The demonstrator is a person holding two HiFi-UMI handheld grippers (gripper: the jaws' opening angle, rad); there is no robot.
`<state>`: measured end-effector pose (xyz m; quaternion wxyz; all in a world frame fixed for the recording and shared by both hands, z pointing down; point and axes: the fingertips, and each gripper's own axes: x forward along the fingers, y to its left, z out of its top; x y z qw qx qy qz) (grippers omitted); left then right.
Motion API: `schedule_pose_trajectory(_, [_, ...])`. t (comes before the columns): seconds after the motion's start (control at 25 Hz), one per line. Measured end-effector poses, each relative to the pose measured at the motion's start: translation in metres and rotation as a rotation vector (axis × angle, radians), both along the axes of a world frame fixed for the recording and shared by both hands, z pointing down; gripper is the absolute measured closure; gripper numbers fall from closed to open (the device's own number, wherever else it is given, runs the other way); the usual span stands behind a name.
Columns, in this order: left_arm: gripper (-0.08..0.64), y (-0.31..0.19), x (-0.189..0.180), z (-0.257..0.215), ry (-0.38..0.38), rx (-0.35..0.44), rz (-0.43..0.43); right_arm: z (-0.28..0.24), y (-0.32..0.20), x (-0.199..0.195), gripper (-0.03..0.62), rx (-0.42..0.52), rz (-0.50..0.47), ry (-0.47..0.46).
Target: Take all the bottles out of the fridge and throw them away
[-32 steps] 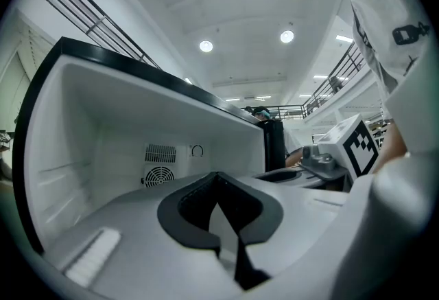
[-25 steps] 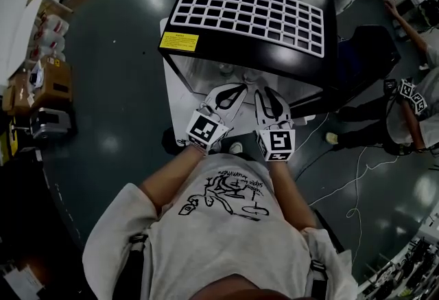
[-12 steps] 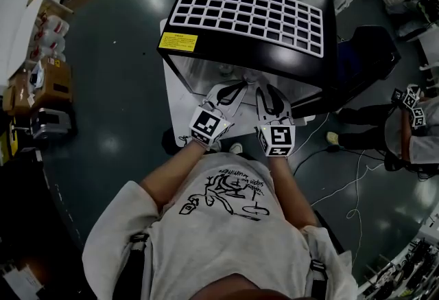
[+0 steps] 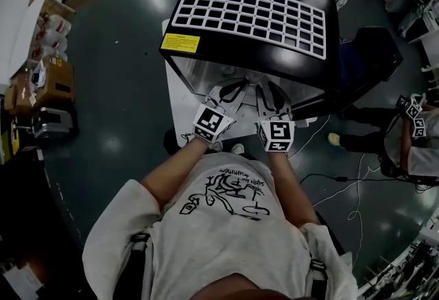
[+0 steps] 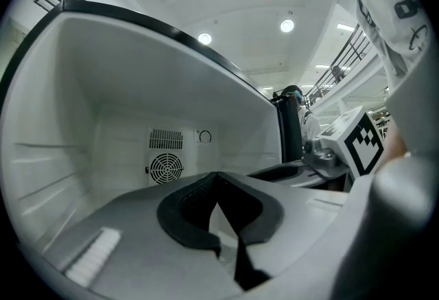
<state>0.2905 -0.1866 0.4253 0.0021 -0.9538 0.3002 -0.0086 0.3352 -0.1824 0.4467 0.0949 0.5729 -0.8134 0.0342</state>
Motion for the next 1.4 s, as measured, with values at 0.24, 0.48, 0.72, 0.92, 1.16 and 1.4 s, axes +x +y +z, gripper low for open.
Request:
schedule_pose_trajectory(0.24, [0.554,-0.007,0.001,0.009,-0.019,-0.001,0.001,0.007,-0.013,-0.001,0.467,-0.008,0.002,0.003])
schedule_pose_trajectory(0.48, [0.554,-0.015,0.002,0.014,-0.026,0.015,-0.001,0.010,-0.025,-0.001,0.454,-0.009,0.006,0.002])
schedule_pose_trajectory(0.72, [0.554,-0.024,-0.001,0.020,-0.038,0.011,-0.015,0.018,-0.037,0.000,0.443,-0.019,0.010,0.003])
schedule_pose_trajectory(0.92, [0.554,-0.031,-0.002,0.026,-0.038,0.008,-0.023,0.024,-0.050,0.000,0.430,-0.015,0.008,0.006])
schedule_pose_trajectory(1.16, [0.554,-0.036,-0.001,0.033,-0.055,0.005,-0.023,0.030,-0.064,-0.003,0.422,-0.010,0.002,0.016])
schedule_pose_trajectory(1.4, [0.554,-0.044,-0.001,0.040,-0.069,-0.005,-0.038,0.039,-0.076,-0.004,0.422,-0.025,0.002,0.021])
